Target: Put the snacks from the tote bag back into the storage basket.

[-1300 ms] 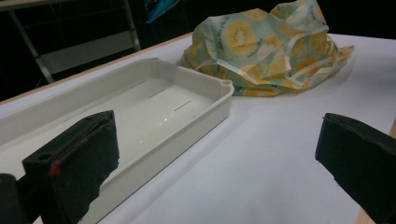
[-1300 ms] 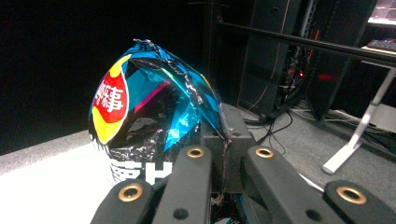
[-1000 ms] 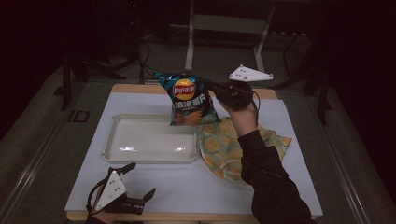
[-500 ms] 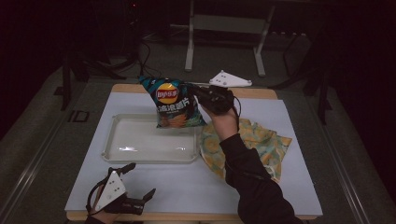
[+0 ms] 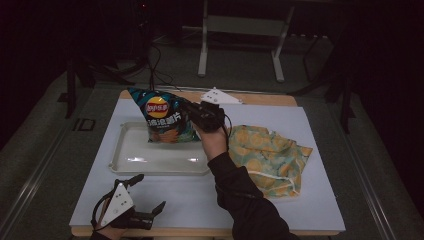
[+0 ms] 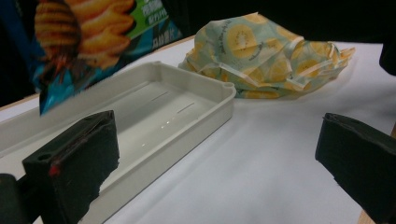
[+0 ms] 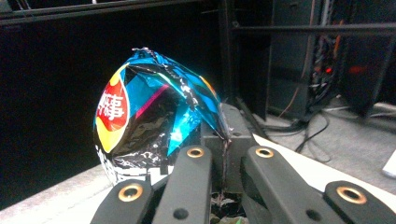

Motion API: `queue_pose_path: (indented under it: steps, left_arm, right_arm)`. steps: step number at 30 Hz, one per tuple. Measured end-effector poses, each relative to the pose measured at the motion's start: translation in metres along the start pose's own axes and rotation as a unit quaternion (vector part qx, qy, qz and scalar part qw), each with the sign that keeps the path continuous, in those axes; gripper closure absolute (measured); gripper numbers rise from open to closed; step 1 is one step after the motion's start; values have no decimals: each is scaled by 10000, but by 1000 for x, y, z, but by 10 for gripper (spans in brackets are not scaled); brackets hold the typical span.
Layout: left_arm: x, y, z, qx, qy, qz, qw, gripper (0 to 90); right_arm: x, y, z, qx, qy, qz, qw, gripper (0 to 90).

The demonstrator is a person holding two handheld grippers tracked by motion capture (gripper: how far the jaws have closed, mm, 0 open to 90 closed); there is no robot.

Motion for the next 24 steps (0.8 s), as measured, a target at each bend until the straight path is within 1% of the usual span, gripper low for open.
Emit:
queue_pose_path:
  steps: [3,5,7,12,16,20,23,24]
  left_arm:
    - [0,0,0,1,7,9,10000,1]
    - [0,0,-1,3,13,4,10000,1]
    - [0,0,0,14,5,-3,10000,1]
    - [1,0,0,28,7,-7,10000,1]
    - [0,0,0,34,12,-7,10000,1]
    - [1,0,0,36,5,-9,10000,1]
    - [1,-1,0,48,1,-19,10000,1]
    - [1,-1,0,47,1,-18,10000,1]
  right_arm:
    - [6,-8,-4,105,65,-20,9999,900]
    - [10,-16,-8,244,100,-32,9996,900]
    - [13,-22,-10,258,93,-63,9996,900]
    - [23,-42,-17,320,169,-218,9991,900]
    - [28,-58,-20,481,271,-317,9980,900]
    - [32,-69,-23,552,338,-402,9971,900]
    - [34,-78,-24,660,380,-454,9961,900]
    - [34,-80,-24,649,378,-474,9960,900]
Point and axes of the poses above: each handheld gripper's, and its own axes: x roughly forward along the jaws, y roughly out of its top, z roughly to its right, the point moved 8 cm from there along x, roughly forward along the jaws, and after that the axes turned 1 degree about -x, right-handed, at the moved point
